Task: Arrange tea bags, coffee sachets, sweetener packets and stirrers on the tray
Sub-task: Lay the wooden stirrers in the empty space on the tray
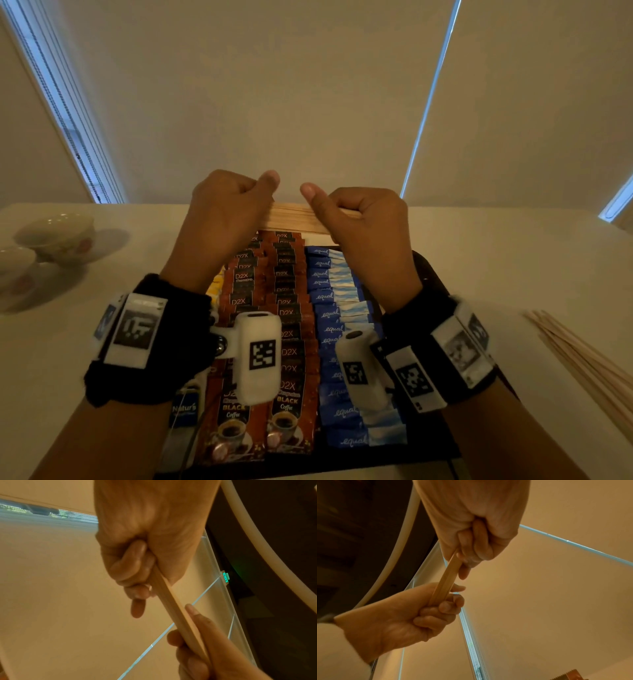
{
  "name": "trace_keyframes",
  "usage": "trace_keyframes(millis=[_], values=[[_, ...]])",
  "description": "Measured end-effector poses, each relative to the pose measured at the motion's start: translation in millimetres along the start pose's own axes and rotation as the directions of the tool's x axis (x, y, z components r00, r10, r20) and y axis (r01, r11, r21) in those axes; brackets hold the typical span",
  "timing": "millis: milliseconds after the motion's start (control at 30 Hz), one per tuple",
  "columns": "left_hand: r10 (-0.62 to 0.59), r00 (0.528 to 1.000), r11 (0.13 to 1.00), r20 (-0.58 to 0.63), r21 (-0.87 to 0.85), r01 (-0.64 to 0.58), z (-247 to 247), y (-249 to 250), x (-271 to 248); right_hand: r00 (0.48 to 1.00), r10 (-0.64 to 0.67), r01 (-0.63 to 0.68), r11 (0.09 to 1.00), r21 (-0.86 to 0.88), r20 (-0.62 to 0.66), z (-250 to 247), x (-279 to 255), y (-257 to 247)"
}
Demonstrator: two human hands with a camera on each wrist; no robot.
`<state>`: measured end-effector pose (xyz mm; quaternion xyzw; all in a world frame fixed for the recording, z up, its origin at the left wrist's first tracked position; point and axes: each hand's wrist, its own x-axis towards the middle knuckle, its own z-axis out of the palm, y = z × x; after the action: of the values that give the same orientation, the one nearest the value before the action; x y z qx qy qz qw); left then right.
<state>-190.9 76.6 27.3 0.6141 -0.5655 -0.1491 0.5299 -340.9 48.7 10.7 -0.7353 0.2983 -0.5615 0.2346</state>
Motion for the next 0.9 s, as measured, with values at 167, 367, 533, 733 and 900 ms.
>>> trace_keyframes(millis=[167, 367, 533, 733, 900], values=[[0.023, 1.0, 1.0, 0.005, 0.011, -0.023, -11.5, -8.8, 5.8, 0.976, 0.001, 0.034, 0.987, -0.155, 0.219, -3.9, 1.0, -3.6], [0.15, 0.987, 0.983, -0.06, 0.113, -0.143, -11.3, -5.5, 3.6, 0.862, 0.056, 0.285, 0.769, -0.572, 0.505, -8.4, -1.2, -18.2], [0.179, 0.973, 0.983, -0.143, 0.053, -0.173, -9.8, -3.5, 1.6, 0.847, 0.064, 0.31, 0.747, -0.588, 0.528, 0.1, -4.9, -16.0], [0.11, 0.988, 0.901, 0.109, -0.432, -0.053, -19.1, 3.5, 3.9, 0.822, 0.048, 0.312, 0.796, -0.519, 0.568, -1.3, -7.1, -20.4], [0.101, 0.967, 0.966, 0.234, -0.254, -0.039, -22.8, 8.4, -0.8, 0.824, 0.04, 0.313, 0.799, -0.513, 0.565, -8.0, -6.0, -22.5]])
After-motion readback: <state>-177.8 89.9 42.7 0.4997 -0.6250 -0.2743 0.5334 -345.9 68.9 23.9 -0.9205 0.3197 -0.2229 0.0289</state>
